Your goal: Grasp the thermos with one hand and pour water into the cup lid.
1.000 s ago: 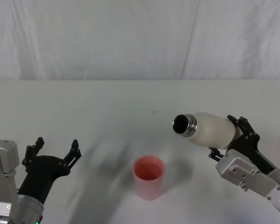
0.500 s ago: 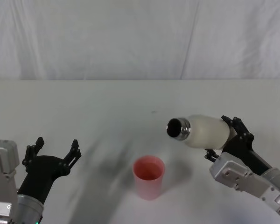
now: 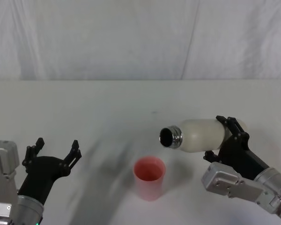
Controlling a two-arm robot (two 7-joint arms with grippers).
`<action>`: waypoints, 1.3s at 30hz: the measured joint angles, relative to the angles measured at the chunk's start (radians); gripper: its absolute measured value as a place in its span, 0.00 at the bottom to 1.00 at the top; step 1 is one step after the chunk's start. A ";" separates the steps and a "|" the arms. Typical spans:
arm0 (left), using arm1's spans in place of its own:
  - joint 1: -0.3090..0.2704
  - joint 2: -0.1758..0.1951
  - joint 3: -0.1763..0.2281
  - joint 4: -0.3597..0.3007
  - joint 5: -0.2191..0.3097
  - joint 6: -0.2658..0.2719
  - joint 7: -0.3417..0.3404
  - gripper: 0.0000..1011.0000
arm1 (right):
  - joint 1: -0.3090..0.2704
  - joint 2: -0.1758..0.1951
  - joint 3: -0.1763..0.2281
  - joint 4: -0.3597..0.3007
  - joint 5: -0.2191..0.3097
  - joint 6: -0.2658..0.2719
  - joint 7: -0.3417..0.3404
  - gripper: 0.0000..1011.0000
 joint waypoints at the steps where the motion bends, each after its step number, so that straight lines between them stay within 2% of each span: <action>1: 0.000 0.000 0.000 0.000 0.000 0.000 0.000 0.99 | 0.002 0.001 -0.002 0.001 -0.004 0.000 -0.001 0.95; 39: 0.000 0.000 0.000 0.000 0.000 0.000 0.000 0.99 | 0.050 0.019 -0.057 0.034 -0.126 0.005 -0.070 0.95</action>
